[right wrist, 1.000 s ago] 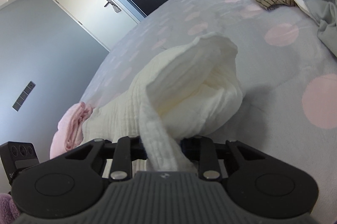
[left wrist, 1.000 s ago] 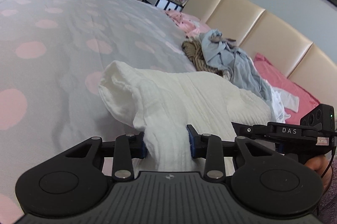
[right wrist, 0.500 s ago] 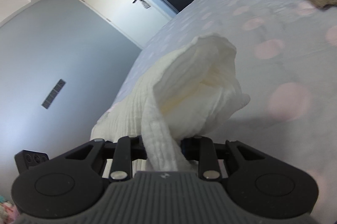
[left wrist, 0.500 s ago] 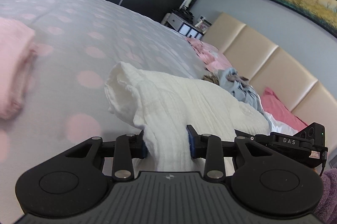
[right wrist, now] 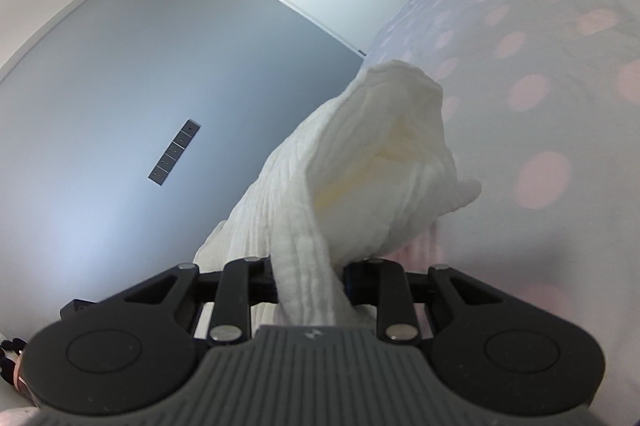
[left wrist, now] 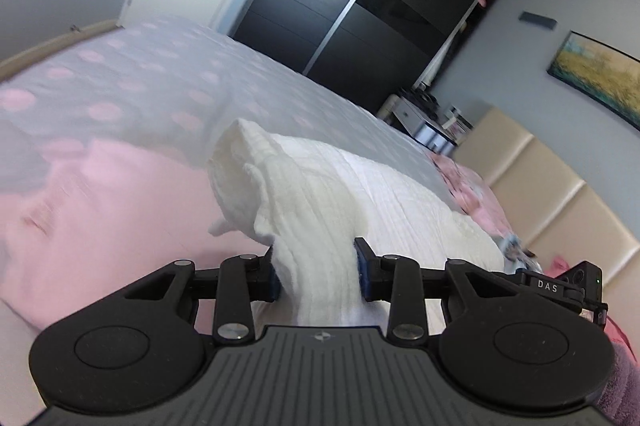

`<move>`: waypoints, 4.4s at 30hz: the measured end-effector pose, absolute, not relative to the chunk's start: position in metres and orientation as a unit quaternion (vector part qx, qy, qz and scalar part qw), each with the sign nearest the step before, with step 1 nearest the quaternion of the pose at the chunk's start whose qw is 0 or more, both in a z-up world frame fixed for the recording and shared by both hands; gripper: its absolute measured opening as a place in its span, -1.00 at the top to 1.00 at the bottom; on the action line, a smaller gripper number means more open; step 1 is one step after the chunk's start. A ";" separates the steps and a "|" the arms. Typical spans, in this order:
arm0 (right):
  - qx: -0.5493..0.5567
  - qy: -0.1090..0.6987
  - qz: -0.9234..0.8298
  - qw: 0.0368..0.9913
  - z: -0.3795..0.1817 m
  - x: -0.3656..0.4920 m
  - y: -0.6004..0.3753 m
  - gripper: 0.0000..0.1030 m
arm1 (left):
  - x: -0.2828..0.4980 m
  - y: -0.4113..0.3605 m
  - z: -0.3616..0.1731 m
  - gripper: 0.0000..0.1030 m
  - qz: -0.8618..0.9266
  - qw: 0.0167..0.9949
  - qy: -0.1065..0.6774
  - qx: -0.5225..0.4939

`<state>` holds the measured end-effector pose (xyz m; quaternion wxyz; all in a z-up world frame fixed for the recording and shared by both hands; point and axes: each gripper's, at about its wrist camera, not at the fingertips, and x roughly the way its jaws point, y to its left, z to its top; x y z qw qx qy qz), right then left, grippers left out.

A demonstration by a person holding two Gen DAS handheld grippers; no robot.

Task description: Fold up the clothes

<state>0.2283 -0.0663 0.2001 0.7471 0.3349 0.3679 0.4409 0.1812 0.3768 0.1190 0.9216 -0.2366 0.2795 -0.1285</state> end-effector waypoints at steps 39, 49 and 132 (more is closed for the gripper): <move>0.230 0.341 0.397 0.820 0.176 0.354 0.039 -0.11 | 0.235 0.496 0.070 0.36 -0.024 0.949 0.248 -0.194; 0.170 0.316 0.420 0.833 0.158 0.330 0.136 0.34 | 0.293 0.436 0.035 0.37 -0.038 0.953 0.263 -0.148; -0.041 0.323 0.203 0.923 0.162 -0.003 -0.347 -0.64 | -0.016 -0.002 0.059 -0.18 -0.123 0.949 0.290 -0.025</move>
